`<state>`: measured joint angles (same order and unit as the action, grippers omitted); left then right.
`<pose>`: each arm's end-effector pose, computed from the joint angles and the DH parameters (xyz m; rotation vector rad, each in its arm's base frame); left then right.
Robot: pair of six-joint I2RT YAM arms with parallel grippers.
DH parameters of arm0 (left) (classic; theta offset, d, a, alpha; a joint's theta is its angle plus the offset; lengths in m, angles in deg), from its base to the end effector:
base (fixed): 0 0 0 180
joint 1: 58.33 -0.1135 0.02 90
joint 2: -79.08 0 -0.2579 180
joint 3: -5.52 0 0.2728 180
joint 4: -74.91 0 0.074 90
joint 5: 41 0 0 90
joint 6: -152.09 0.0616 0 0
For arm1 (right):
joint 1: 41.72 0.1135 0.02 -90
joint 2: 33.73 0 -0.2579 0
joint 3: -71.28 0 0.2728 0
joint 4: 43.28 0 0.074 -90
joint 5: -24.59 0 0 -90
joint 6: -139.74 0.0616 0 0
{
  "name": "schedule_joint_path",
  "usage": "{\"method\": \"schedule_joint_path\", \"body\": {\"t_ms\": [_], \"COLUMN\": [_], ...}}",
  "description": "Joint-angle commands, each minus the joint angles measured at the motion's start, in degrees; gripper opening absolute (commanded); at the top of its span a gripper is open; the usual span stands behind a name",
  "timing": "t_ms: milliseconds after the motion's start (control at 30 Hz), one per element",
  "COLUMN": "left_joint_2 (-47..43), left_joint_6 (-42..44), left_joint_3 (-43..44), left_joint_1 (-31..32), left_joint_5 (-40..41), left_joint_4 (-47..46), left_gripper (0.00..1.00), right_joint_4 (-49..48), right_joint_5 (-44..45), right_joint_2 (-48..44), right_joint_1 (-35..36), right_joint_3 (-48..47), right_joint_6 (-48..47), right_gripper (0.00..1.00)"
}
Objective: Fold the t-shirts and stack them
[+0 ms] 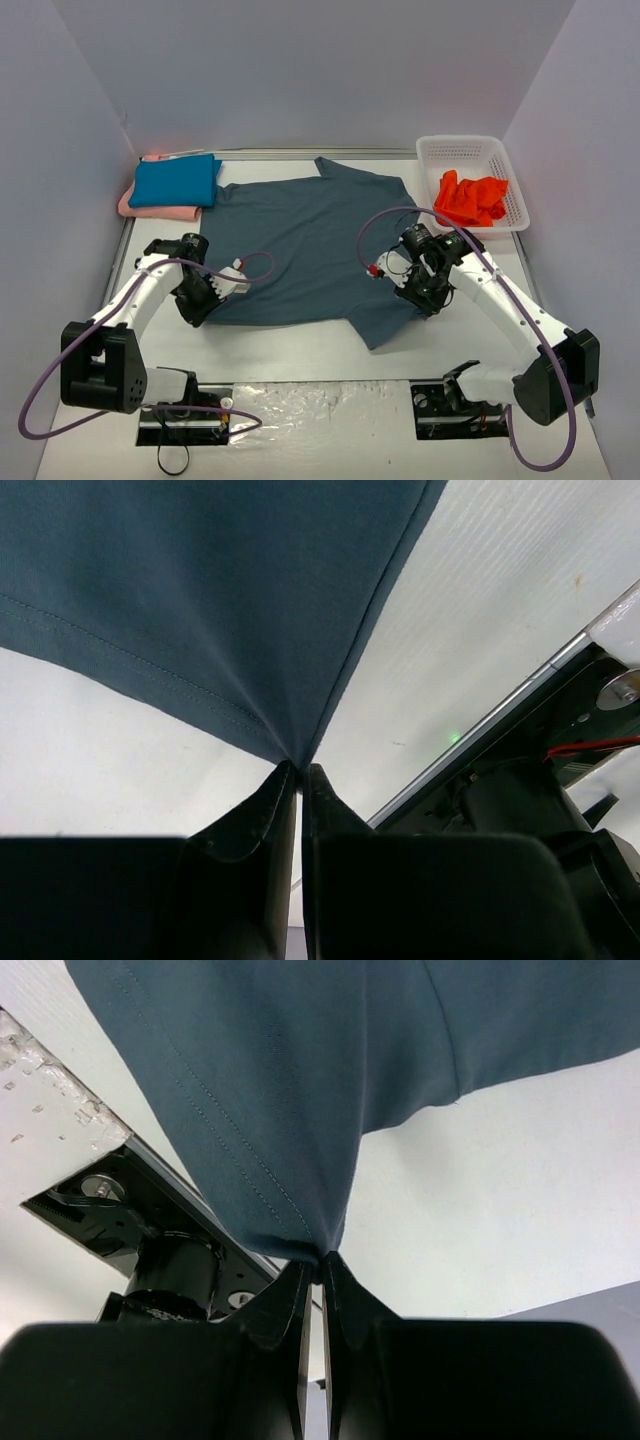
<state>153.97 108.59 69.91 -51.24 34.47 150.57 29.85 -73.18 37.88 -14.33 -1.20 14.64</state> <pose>0.2263 -0.0437 0.1794 1.3530 2.6508 -0.3235 0.2204 0.1236 0.2338 -1.4880 2.3951 0.1615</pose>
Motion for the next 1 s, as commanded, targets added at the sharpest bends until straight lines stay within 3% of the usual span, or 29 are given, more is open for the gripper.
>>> {"method": "schedule_joint_path", "body": {"t_ms": [0,400,967], "left_joint_2": [0.6,4.82,15.36], "left_joint_6": [-0.17,-4.58,-6.07], "left_joint_3": [1.49,6.93,19.16], "left_joint_1": [0.38,0.11,-1.38], "left_joint_5": [0.9,2.57,6.35], "left_joint_4": [0.51,-1.87,-0.29], "left_gripper": [0.02,0.02,0.02], "right_joint_4": [2.95,-1.1,-1.27], "right_joint_5": [0.21,0.82,3.11], "right_joint_2": [0.28,13.72,41.3], "right_joint_1": [-1.82,-8.06,-9.47], "right_joint_3": [-3.94,-19.23,-49.02], "right_joint_6": [-2.17,-4.64,-3.14], "right_gripper": [0.0,0.0,0.0]}}
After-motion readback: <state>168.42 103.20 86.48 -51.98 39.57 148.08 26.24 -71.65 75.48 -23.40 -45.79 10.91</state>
